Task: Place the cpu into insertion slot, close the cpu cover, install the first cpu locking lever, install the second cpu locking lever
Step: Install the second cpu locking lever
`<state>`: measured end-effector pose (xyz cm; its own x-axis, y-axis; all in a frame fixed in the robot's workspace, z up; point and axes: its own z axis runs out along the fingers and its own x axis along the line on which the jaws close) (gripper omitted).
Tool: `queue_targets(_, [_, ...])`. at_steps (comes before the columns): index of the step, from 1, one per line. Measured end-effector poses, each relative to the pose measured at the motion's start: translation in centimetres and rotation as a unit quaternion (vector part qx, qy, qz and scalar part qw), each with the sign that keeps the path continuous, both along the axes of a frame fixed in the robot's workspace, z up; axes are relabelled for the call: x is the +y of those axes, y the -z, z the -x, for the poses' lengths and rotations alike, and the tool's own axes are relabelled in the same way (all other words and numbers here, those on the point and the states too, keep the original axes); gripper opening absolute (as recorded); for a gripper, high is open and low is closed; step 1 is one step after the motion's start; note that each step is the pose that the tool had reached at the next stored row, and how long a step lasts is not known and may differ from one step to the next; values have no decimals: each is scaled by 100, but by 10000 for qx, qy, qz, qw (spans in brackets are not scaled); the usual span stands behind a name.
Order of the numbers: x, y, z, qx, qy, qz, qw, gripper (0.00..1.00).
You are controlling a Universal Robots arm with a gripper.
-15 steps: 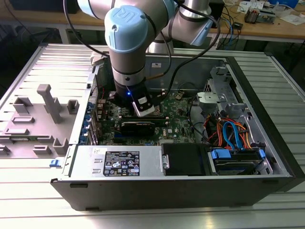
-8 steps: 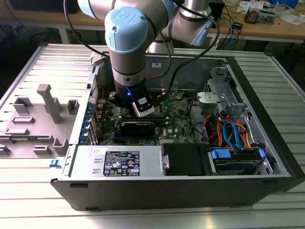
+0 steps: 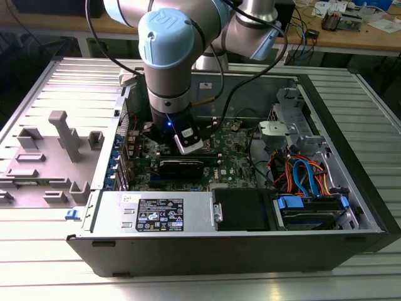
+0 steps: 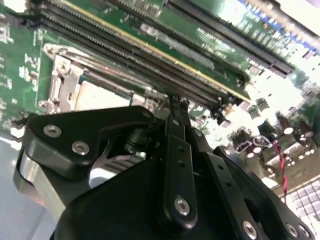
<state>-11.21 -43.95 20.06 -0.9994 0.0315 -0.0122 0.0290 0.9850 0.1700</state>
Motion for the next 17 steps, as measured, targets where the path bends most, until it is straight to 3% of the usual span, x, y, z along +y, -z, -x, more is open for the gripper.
queue_targets(1, [5,-1,0,0,0,33,10000,11])
queue_targets(4, [16,-29,0,-1,0,42,10000,11])
queue_targets(10, [45,-205,0,0,0,42,10000,11])
queue_targets(17, [50,-244,0,0,0,94,10000,11])
